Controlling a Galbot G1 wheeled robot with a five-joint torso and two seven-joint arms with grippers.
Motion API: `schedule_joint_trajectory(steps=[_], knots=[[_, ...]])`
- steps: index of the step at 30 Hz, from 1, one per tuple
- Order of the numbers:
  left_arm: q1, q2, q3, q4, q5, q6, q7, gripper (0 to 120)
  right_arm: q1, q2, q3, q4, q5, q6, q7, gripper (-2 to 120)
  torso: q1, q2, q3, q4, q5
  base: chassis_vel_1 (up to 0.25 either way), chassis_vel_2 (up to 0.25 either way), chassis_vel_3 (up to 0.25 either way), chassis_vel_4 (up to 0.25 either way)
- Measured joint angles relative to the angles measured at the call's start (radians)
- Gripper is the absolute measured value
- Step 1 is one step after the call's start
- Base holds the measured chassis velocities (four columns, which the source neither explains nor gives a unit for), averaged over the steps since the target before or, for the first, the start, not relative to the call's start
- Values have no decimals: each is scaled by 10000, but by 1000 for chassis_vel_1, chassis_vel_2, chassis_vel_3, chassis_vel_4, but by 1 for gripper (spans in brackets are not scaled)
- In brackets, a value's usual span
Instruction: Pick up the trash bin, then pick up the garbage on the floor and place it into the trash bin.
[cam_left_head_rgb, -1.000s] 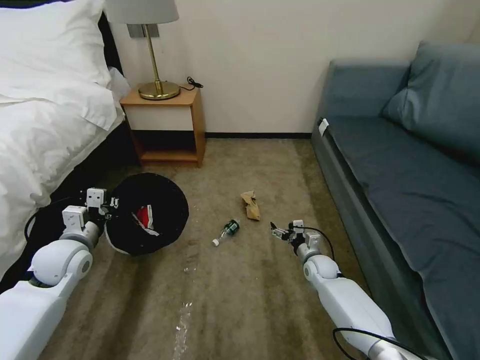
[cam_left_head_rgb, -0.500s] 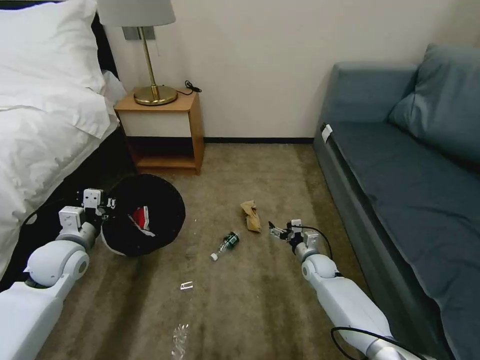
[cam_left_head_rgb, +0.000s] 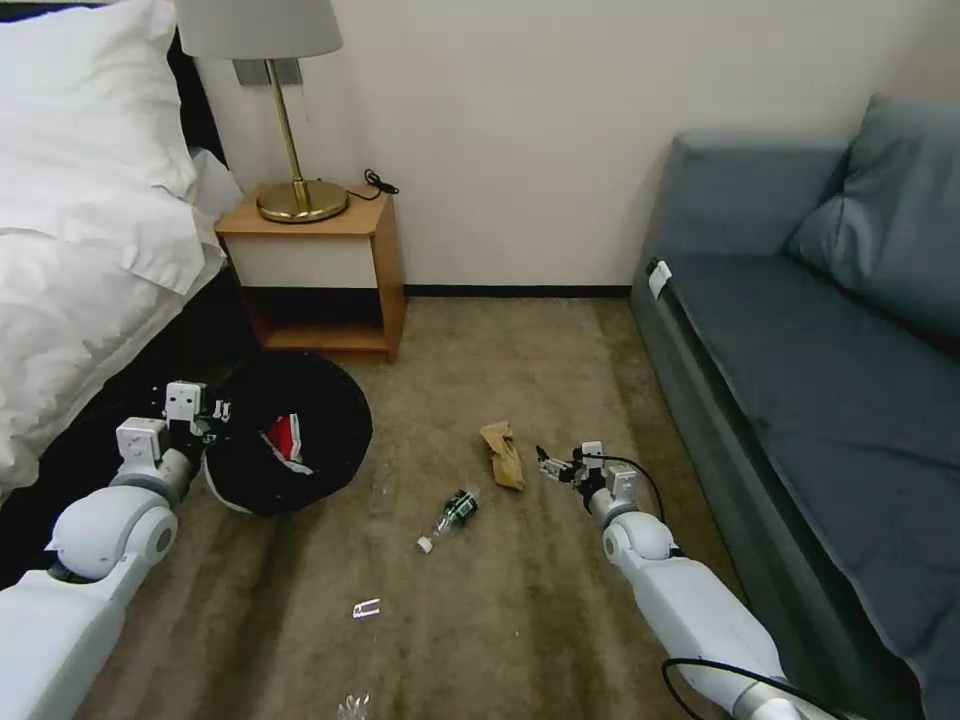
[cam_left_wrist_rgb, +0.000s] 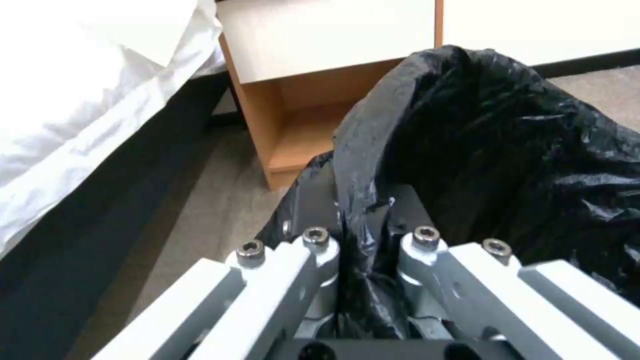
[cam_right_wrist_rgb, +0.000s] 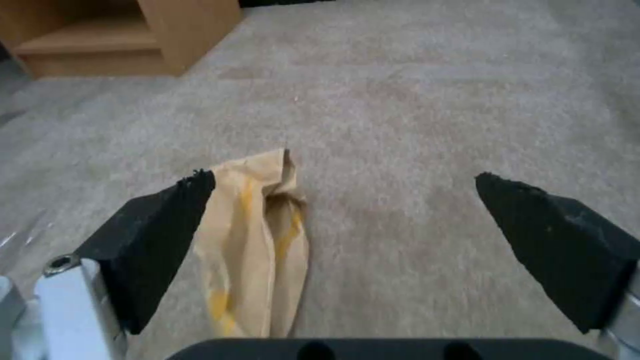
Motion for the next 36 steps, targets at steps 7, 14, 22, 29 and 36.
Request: schedule_joint_trajectory(steps=[7,14,22,29,36], knots=[[67,-86,-29,-19,28,-6,59,6,-24,26,-63,-46,-40,29,-131,100,0,0,0,-2,0,-118,113,116,-124],[82,-138,-50,5,60,-12,96,6,23,58,-136,-115,-41,26,-147,100,1,0,0,-2,0,-106,101,101,-96],[158,-142,-150,20,59,-23,139,6,68,141,-219,-120,-65,28,-154,100,1,0,1,-1,0,-87,97,93,-99],[296,-195,-238,18,80,-40,195,6,-387,-47,-517,688,68,-297,178,100,0,0,-1,-2,-2,-41,24,26,-24],[439,-171,-330,-8,112,-47,217,6,-1396,-892,-1786,3137,856,-1358,884,100,0,0,-1,-1,1,0,0,0,0]])
